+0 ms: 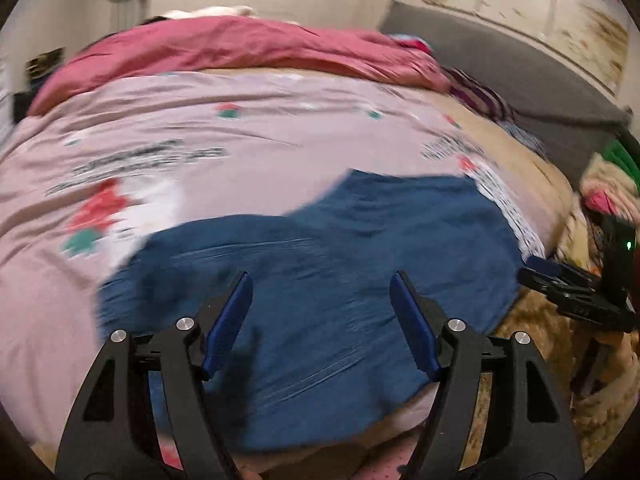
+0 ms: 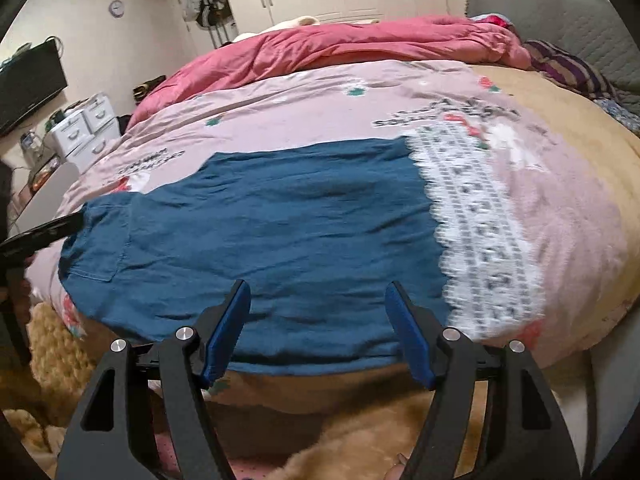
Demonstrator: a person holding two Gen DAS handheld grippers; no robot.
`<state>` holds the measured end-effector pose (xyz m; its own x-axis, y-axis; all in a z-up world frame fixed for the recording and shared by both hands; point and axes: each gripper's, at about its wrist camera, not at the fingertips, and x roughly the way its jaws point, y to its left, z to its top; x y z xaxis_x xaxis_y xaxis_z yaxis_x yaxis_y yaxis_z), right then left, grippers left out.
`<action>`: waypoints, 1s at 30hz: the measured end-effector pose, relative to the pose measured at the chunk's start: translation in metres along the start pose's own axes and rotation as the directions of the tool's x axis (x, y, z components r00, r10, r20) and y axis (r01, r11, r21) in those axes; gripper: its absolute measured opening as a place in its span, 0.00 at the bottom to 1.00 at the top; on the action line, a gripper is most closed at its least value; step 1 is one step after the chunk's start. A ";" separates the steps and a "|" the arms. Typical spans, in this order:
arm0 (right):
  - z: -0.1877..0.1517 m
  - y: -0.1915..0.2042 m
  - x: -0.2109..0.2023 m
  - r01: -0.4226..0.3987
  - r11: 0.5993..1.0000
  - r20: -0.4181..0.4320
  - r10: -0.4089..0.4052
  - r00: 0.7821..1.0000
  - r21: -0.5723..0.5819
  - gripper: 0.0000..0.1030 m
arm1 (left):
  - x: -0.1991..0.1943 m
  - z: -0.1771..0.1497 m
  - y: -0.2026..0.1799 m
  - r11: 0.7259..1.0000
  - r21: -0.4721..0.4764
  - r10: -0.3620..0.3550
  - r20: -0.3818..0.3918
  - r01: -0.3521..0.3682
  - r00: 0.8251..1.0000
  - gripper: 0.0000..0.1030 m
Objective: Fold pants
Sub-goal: 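Open the left gripper and release the waistband onto the pants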
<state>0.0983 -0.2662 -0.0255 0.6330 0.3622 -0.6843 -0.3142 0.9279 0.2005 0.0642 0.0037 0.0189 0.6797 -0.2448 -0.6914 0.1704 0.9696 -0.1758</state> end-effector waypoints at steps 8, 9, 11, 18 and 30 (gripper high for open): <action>0.013 0.014 0.024 0.025 0.998 -0.001 -0.025 1.000 -0.056 0.67 | 0.062 -0.002 -0.013 0.997 0.071 0.038 -0.112 -0.031 0.993 0.61; 0.014 0.013 0.029 0.041 0.997 -0.004 -0.042 0.999 -0.066 0.67 | 0.067 -0.005 -0.009 0.997 0.062 0.050 -0.127 -0.042 0.991 0.61; 0.012 0.010 0.035 0.075 0.995 -0.021 -0.077 0.997 -0.068 0.67 | 0.072 -0.011 -0.002 0.998 0.051 0.043 -0.134 -0.036 0.990 0.61; -0.002 -0.010 0.045 0.064 0.998 -0.052 -0.063 0.997 0.026 0.67 | 0.073 -0.018 0.002 0.998 0.048 0.039 -0.110 -0.034 0.993 0.62; -0.004 -0.033 -0.009 0.011 0.987 0.034 -0.017 0.999 0.162 0.67 | 0.032 -0.017 -0.013 0.999 0.008 0.037 -0.037 -0.036 0.999 0.75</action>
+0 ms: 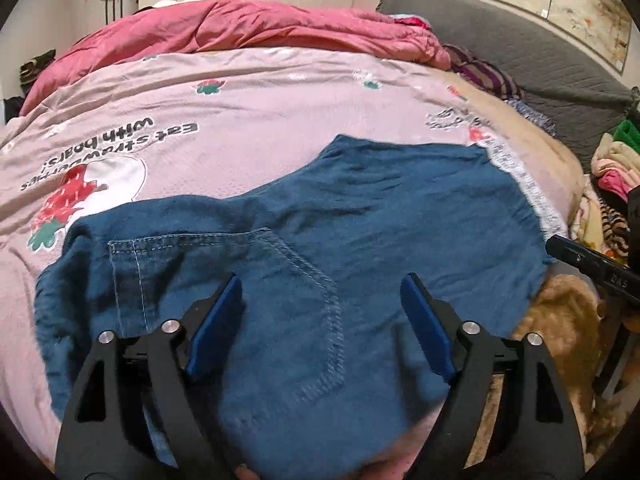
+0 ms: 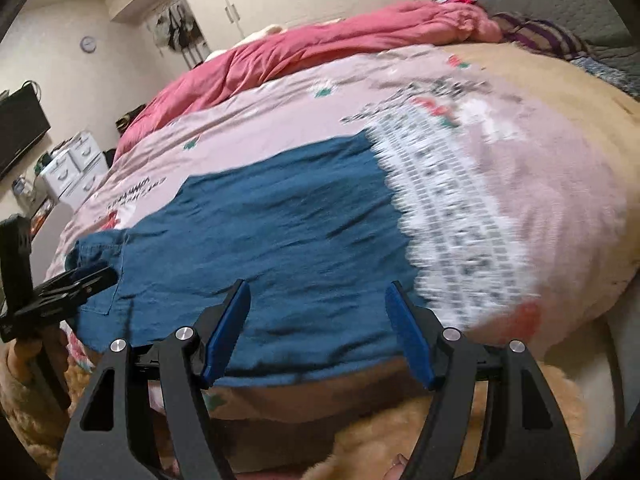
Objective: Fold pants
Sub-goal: 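Open the left gripper and release the waistband onto the pants, then move the right gripper to the lace hem and pinch it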
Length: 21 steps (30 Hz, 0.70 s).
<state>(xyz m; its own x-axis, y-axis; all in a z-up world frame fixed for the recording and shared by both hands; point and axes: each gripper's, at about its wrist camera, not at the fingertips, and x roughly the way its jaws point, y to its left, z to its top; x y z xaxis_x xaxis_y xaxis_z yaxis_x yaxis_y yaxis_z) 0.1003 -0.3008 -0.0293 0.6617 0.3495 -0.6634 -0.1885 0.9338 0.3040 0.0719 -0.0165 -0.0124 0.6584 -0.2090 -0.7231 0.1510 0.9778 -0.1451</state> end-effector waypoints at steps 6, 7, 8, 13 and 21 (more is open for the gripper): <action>-0.002 -0.022 -0.027 0.054 0.998 0.027 -0.055 0.998 0.042 0.67 | -0.017 0.000 -0.015 0.999 0.016 -0.042 0.018 0.042 0.999 0.83; -0.002 -0.026 -0.031 0.067 0.997 0.033 -0.069 0.997 0.049 0.67 | -0.020 0.001 -0.018 0.999 0.021 -0.042 0.020 0.042 0.999 0.85; -0.004 -0.029 -0.034 0.077 0.996 0.038 -0.079 0.996 0.053 0.67 | -0.021 0.001 -0.020 0.999 0.025 -0.044 0.022 0.044 0.999 0.87; -0.007 -0.046 -0.043 0.111 0.989 0.046 -0.116 0.992 0.093 0.67 | -0.021 0.010 -0.036 0.996 0.063 -0.069 0.020 0.068 0.997 0.90; -0.013 -0.065 -0.040 0.127 0.984 0.029 -0.131 0.991 0.128 0.67 | 0.006 0.032 -0.076 0.978 0.157 -0.129 -0.041 0.134 0.991 0.91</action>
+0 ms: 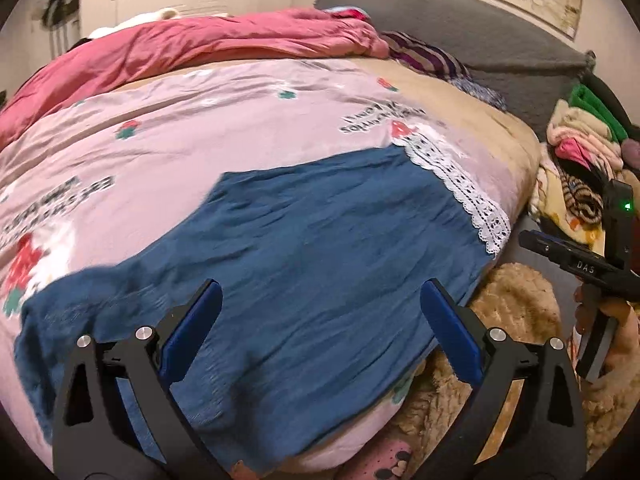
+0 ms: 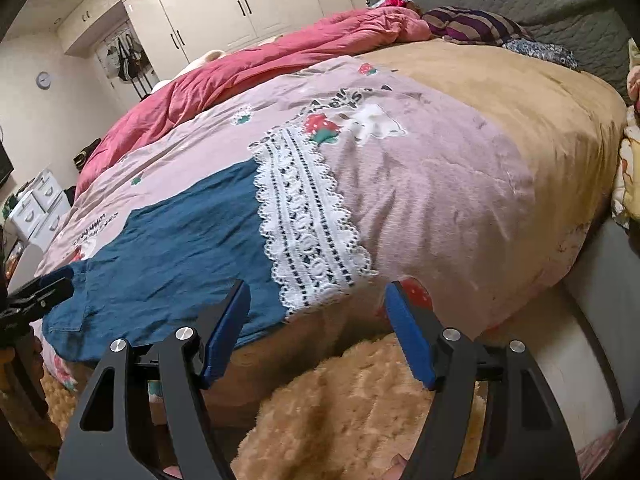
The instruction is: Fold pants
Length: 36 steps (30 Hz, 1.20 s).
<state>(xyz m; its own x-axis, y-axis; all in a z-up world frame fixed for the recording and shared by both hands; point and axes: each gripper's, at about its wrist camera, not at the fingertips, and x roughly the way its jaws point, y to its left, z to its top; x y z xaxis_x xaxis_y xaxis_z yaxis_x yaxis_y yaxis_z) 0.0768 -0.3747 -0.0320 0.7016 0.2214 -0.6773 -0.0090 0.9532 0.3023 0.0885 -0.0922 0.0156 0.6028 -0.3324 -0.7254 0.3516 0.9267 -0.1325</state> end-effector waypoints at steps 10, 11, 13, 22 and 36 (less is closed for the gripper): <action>0.002 -0.012 0.033 -0.058 0.997 -0.052 0.060 0.997 0.056 0.67 | 0.056 0.054 -0.037 0.989 0.138 -0.038 -0.084 0.050 0.996 0.91; 0.002 -0.013 0.035 -0.062 0.996 -0.052 0.066 0.996 0.063 0.67 | 0.063 0.061 -0.041 0.987 0.155 -0.038 -0.089 0.051 0.995 0.90; 0.003 -0.015 0.039 -0.079 0.993 -0.052 0.083 0.995 0.083 0.67 | 0.074 0.071 -0.048 0.983 0.178 -0.036 -0.098 0.053 0.994 0.91; 0.007 -0.023 0.047 -0.101 0.989 -0.063 0.108 0.992 0.106 0.67 | 0.129 0.111 -0.069 0.965 0.246 -0.056 -0.167 0.096 0.984 0.90; 0.006 -0.002 0.035 -0.106 0.994 -0.005 0.106 0.994 0.006 0.43 | 0.197 0.147 -0.084 0.949 0.207 -0.172 -0.293 0.238 0.941 0.61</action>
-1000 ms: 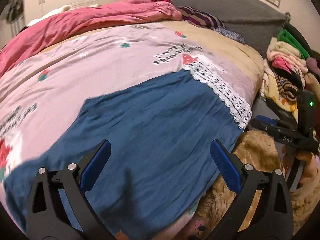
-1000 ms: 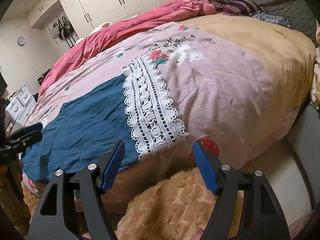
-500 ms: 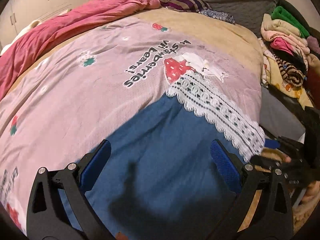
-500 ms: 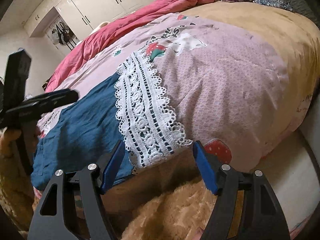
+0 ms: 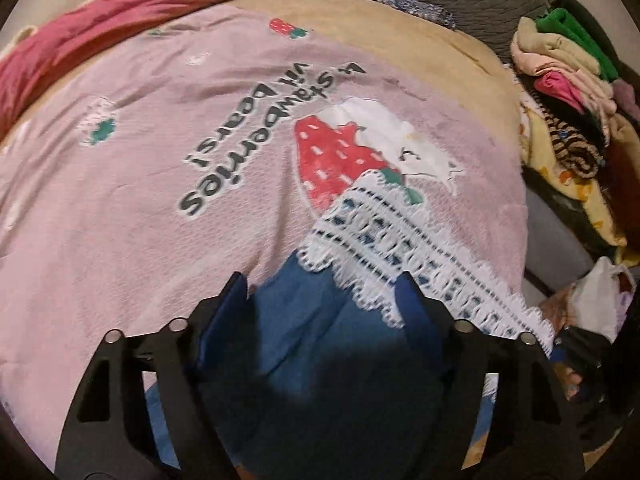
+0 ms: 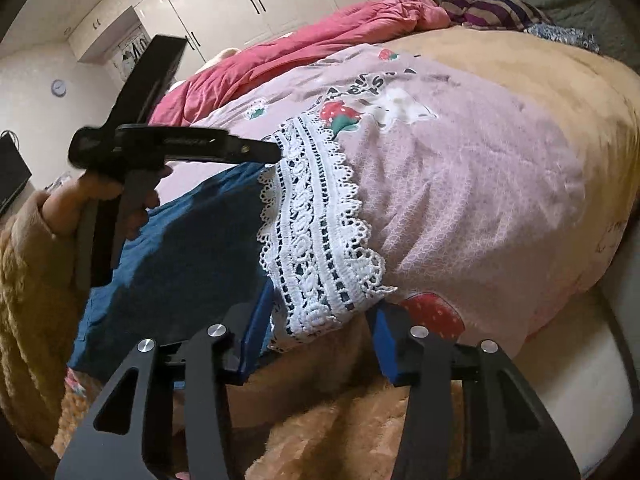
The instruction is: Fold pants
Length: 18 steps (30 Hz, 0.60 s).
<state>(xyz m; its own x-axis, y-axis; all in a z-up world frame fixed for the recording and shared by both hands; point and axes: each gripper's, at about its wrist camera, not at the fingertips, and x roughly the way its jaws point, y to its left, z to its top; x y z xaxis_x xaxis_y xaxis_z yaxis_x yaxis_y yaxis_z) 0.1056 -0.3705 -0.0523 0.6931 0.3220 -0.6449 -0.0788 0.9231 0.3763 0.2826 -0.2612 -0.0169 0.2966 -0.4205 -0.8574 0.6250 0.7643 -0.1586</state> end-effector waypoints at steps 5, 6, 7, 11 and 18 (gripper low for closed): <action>0.004 0.003 -0.006 0.010 1.000 0.039 -0.009 0.999 -0.019 0.44 | 0.007 0.004 -0.002 0.999 0.014 -0.029 -0.008 0.029 1.000 0.58; 0.004 0.003 -0.005 0.009 1.000 0.035 -0.008 0.999 -0.022 0.45 | 0.009 0.005 -0.002 0.999 0.015 -0.035 -0.008 0.035 0.999 0.58; 0.004 0.003 -0.002 0.007 1.000 0.023 -0.006 1.000 -0.023 0.45 | 0.010 0.006 -0.002 0.999 0.018 -0.040 -0.007 0.040 0.999 0.58; 0.006 -0.002 0.012 0.005 1.000 -0.027 -0.005 1.000 0.003 0.47 | 0.017 0.010 -0.003 0.996 0.043 -0.081 -0.004 0.081 0.997 0.58; 0.004 0.003 0.005 -0.056 0.998 -0.001 0.056 0.998 -0.023 0.28 | 0.018 0.010 0.001 0.987 0.059 -0.148 -0.032 0.149 0.989 0.41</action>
<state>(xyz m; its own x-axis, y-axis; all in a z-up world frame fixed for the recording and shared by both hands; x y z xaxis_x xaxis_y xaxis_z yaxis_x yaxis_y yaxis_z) 0.1113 -0.3670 -0.0516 0.6871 0.3730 -0.6236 -0.1334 0.9083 0.3964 0.2957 -0.2733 -0.0273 0.1778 -0.5131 -0.8397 0.7036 0.6629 -0.2560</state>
